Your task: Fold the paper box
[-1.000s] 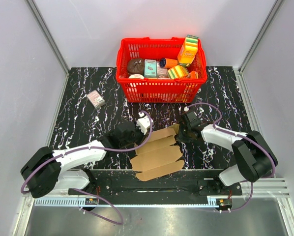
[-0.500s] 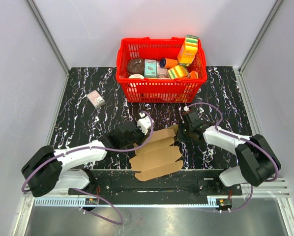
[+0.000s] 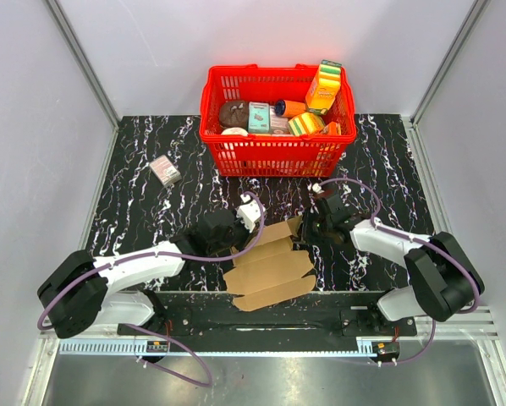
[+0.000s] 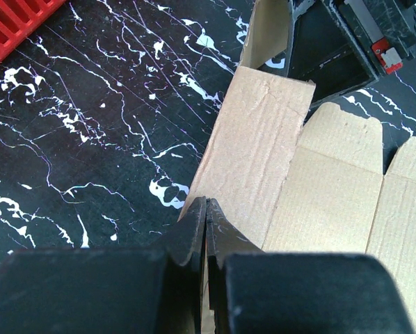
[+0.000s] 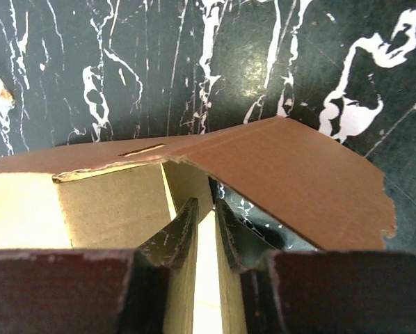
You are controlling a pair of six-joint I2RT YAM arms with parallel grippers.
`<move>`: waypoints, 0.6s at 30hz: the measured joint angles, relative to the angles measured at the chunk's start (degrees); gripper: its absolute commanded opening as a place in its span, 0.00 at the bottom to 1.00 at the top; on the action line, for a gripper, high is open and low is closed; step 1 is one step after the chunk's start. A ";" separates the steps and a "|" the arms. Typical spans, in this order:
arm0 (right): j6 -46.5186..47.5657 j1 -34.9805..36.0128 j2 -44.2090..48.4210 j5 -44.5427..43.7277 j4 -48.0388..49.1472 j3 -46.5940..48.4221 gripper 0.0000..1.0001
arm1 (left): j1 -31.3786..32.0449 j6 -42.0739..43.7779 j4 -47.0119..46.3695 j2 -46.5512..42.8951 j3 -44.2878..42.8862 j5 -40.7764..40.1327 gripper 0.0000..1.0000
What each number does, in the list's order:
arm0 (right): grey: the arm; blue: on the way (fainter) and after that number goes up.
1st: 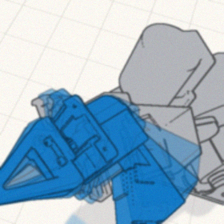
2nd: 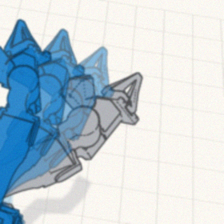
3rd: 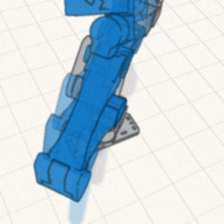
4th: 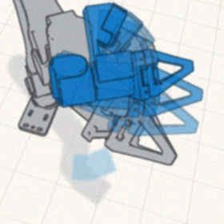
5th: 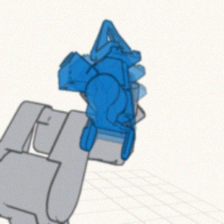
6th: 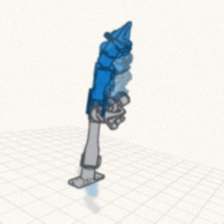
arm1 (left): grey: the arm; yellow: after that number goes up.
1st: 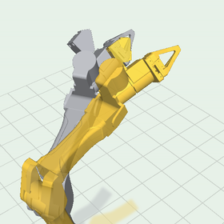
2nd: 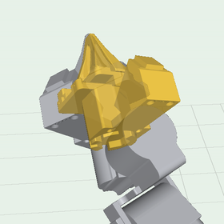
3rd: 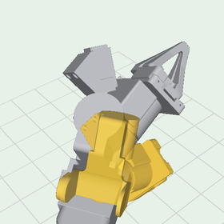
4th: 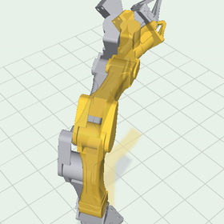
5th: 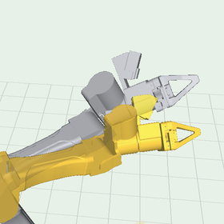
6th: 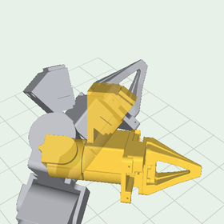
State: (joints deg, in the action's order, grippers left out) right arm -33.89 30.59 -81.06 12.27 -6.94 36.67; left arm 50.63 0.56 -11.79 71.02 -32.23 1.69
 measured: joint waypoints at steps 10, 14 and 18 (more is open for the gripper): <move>-0.44 0.00 -0.55 6.64 5.49 -1.31 0.22 | 0.07 -0.02 -0.13 0.02 0.00 0.00 0.00; -0.50 0.00 -2.14 8.35 6.99 -1.31 0.22 | 0.07 -0.02 -0.13 0.04 0.00 0.00 0.00; -0.50 -0.02 -3.45 8.83 8.04 -1.29 0.22 | 0.11 0.00 -0.15 0.09 0.00 0.00 0.00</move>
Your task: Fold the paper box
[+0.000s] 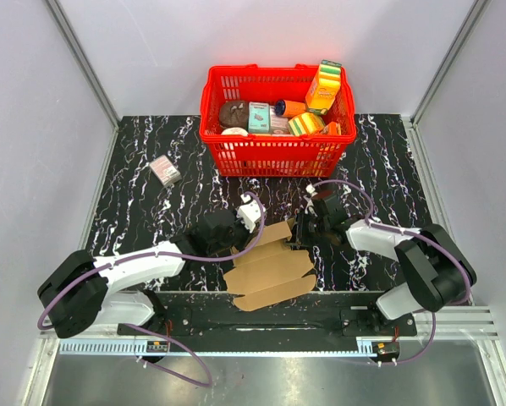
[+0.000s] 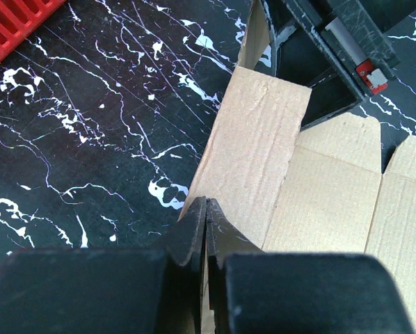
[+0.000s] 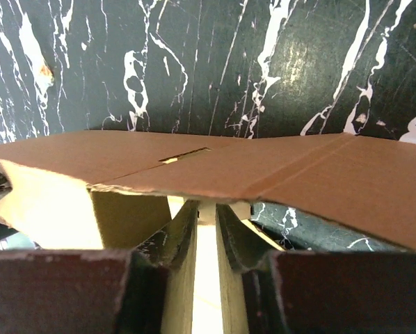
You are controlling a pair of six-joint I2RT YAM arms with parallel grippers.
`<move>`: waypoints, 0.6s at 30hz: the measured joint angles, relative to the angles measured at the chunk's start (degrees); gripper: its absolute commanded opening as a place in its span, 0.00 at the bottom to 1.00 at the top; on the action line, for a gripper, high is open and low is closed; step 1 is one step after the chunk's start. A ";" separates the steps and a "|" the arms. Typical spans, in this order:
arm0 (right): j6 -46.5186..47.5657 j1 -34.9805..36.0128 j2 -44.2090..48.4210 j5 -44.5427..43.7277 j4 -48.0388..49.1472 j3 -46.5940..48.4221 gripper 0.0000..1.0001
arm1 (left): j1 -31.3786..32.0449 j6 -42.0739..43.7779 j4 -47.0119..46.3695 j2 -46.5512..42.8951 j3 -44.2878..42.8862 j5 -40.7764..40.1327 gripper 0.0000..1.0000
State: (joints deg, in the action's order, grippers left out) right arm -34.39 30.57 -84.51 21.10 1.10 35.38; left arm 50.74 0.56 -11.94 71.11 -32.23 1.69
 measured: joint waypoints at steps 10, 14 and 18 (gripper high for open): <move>0.00 0.02 -3.48 1.20 0.68 0.09 0.21 | 0.07 0.00 -0.09 0.00 0.00 -0.02 0.00; 0.07 0.02 -3.69 1.14 0.26 0.42 0.21 | 0.15 -0.02 -0.07 0.00 0.00 -0.02 0.00; 0.31 0.02 -3.98 1.05 -0.90 1.16 0.20 | 0.15 0.00 -0.09 0.00 0.00 -0.02 0.00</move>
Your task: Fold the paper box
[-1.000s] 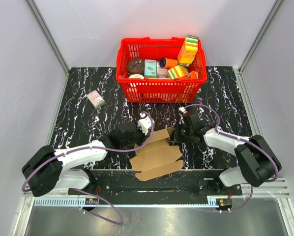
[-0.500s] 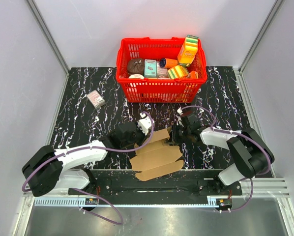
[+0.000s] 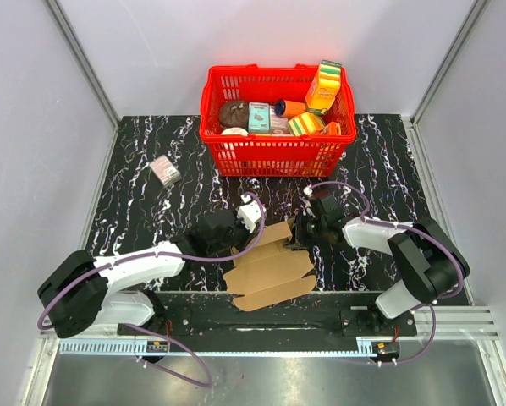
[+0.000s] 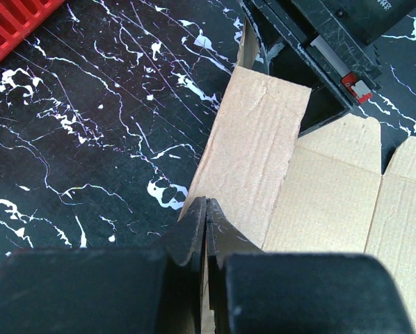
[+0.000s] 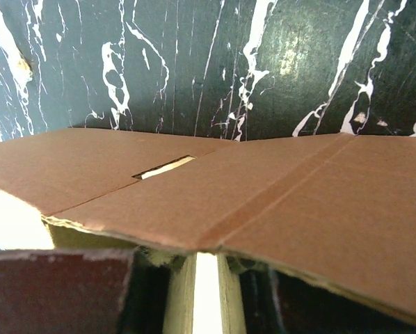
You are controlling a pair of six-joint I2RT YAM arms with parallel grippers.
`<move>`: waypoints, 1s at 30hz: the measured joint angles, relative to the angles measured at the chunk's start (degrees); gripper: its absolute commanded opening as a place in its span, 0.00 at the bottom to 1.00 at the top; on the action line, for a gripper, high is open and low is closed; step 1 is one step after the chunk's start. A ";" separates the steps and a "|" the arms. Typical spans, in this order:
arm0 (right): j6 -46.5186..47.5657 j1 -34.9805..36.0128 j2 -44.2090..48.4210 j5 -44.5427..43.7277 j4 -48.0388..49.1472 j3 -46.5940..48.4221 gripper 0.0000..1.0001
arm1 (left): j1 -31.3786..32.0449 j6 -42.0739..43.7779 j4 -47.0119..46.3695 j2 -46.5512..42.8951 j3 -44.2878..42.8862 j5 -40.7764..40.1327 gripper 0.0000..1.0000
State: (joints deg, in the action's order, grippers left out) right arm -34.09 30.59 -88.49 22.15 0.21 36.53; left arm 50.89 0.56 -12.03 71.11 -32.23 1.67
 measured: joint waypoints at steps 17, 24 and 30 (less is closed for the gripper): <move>3.74 0.00 16.02 -15.32 -17.27 4.07 0.22 | 0.13 -0.02 -0.13 0.15 0.00 0.00 0.00; 4.92 0.00 17.14 -15.50 -18.86 4.37 0.18 | 0.13 -0.02 -0.26 0.26 0.00 0.00 0.00; 5.09 0.00 14.43 -11.61 -17.64 4.39 0.18 | 0.13 -0.02 -0.26 0.26 0.00 0.00 0.00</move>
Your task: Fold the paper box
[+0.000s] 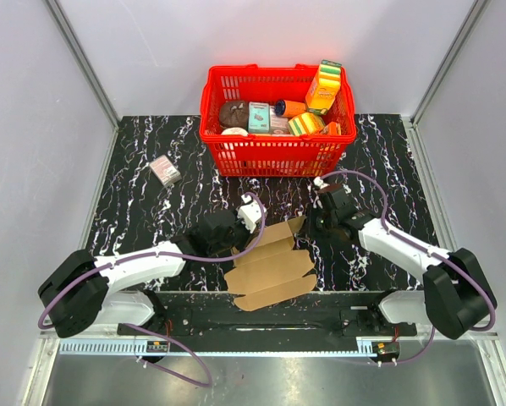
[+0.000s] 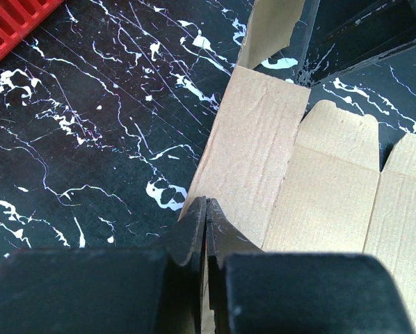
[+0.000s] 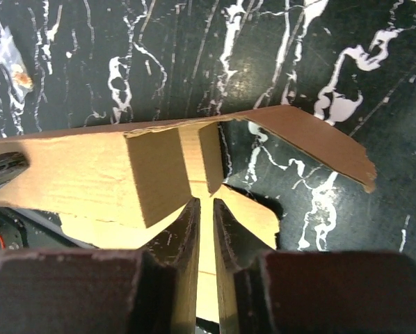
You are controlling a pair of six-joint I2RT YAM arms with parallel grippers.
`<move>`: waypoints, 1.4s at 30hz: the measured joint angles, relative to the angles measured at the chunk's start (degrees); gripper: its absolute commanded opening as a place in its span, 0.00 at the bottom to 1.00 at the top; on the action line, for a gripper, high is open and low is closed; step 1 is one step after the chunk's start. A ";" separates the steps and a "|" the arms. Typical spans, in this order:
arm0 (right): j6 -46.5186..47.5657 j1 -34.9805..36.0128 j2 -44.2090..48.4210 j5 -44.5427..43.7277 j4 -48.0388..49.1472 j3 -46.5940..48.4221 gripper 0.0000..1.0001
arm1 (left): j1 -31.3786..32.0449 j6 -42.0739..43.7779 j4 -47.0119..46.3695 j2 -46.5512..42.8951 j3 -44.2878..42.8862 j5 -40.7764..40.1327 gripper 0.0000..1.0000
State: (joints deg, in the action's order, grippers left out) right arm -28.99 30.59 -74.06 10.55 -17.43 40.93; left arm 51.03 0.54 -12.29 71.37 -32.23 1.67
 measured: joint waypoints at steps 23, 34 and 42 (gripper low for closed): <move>-0.57 -0.07 0.26 4.59 2.51 0.02 0.28 | 0.04 0.00 -0.07 0.00 0.00 -0.20 0.00; 5.51 -0.07 7.30 -10.23 -13.11 10.84 0.47 | 0.15 0.00 -0.04 -0.02 0.00 -0.22 0.00; 7.37 -0.07 4.76 -14.53 -18.23 15.06 0.38 | 0.15 0.00 -0.04 -0.02 0.00 -0.22 0.00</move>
State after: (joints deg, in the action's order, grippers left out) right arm -21.63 30.52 -69.30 -3.99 -35.66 55.99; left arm 51.18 0.54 -12.34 71.35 -32.23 1.45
